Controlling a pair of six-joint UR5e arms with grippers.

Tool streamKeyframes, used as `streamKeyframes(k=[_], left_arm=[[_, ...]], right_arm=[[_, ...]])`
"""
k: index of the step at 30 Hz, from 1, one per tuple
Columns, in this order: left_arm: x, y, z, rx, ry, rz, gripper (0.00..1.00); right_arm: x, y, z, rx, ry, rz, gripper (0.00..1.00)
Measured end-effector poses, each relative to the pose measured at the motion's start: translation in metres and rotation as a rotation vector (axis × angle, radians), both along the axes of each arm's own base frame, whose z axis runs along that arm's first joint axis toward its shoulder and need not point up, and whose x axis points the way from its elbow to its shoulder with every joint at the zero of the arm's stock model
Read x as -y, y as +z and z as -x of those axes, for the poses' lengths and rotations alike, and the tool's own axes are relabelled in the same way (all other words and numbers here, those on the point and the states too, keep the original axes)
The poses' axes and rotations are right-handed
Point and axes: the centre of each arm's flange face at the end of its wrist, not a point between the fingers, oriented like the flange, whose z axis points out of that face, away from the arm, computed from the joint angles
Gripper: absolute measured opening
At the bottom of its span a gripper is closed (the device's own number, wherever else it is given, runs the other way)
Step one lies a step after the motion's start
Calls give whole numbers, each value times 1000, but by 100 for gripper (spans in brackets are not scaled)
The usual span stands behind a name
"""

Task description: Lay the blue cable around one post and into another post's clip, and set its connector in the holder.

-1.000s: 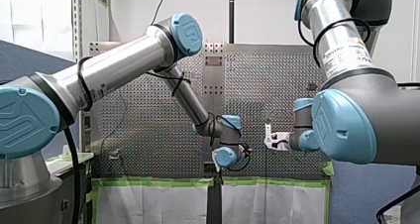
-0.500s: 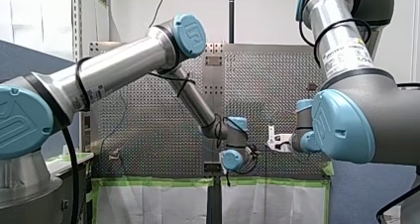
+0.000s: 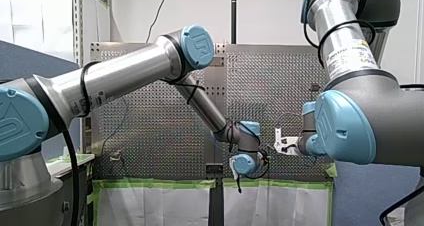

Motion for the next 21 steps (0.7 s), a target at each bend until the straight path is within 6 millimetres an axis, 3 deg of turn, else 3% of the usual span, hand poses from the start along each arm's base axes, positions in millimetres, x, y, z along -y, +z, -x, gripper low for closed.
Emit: streamKeyframes(k=[9, 21], left_arm=[[23, 18, -8, 18, -12, 27, 1], [28, 21, -11, 8, -14, 27, 1]], right_arm=[[2, -16, 4, 16, 22, 5, 0], [14, -15, 17, 86, 58, 24, 0]])
